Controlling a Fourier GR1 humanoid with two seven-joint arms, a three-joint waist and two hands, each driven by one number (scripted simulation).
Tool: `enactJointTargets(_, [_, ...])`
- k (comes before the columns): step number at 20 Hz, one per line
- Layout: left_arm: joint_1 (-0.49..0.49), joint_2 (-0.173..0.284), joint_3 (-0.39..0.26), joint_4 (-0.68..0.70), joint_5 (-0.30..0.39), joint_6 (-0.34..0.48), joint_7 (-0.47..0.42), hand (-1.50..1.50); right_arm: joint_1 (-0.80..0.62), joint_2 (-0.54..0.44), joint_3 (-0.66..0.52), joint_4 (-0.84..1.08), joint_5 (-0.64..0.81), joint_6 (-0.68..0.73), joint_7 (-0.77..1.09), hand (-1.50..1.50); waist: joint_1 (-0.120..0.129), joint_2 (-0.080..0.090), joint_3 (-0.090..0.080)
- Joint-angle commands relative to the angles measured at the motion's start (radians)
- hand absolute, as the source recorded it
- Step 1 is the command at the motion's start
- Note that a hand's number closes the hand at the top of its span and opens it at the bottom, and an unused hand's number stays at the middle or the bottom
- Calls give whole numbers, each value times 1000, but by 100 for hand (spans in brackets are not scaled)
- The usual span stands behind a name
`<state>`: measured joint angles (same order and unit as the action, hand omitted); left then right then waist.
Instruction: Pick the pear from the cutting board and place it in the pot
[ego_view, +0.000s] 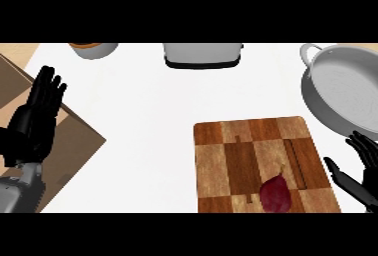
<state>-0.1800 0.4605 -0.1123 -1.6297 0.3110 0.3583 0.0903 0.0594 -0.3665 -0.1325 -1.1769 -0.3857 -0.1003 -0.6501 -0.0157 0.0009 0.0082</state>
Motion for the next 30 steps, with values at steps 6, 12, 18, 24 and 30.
enactJointTargets(6, [39,-55,-5,-11,-27,2,34,0,182,-117,-32,-114,17,199,-107,-150,9,-3,-9])
enactJointTargets(12, [-4,-28,12,-8,-13,-17,82,0,230,-321,66,-243,132,276,123,-150,13,-2,-12])
enactJointTargets(18, [0,-20,47,-8,-6,-29,84,0,227,-389,185,-429,268,255,354,-150,18,-2,-11])
enactJointTargets(24, [-24,-74,17,26,-61,-9,72,0,200,-369,280,-641,306,262,652,-150,11,-2,-10])
enactJointTargets(30, [-24,-124,49,81,-87,-55,32,0,167,-273,275,-652,344,298,725,-150,11,-1,-9])
